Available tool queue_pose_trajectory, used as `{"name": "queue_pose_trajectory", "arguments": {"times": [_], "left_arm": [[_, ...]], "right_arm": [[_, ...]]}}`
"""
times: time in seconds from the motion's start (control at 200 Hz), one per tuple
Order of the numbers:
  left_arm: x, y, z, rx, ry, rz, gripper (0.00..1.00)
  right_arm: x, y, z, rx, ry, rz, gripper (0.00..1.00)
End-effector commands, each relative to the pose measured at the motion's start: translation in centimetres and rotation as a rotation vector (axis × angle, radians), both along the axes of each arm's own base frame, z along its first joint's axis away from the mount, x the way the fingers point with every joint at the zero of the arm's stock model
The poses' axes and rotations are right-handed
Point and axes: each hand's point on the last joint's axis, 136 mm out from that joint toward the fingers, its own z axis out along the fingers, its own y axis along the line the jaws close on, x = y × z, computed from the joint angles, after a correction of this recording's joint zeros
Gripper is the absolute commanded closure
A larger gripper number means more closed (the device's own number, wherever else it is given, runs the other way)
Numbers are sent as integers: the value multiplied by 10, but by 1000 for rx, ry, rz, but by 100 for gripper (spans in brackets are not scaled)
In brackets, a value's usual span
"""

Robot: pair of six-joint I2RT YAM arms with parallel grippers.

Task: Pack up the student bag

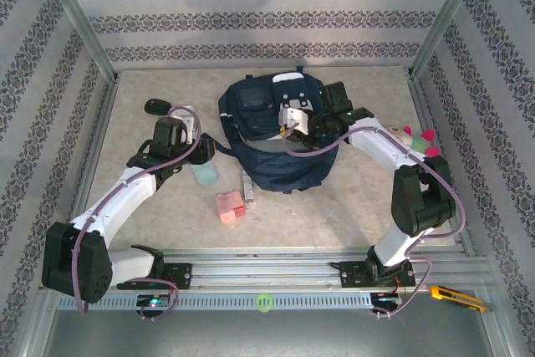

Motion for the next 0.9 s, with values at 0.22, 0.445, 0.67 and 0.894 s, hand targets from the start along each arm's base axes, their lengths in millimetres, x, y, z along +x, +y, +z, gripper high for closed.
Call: {"name": "queue_pose_trajectory", "arguments": {"times": [0.22, 0.445, 0.67, 0.894], "left_arm": [[-5, 8, 7, -115, 73, 166, 43], [-13, 17, 40, -136, 96, 248, 43], [-26, 41, 7, -19, 277, 392, 35], [-23, 41, -56, 61, 459, 410, 23]], "right_arm": [[-28, 10, 39, 92, 224, -180, 49], [-39, -8, 83, 213, 409, -465, 45], [-57, -21, 60, 348, 631, -732, 47], [-73, -11, 30, 346, 699, -789, 46]]}}
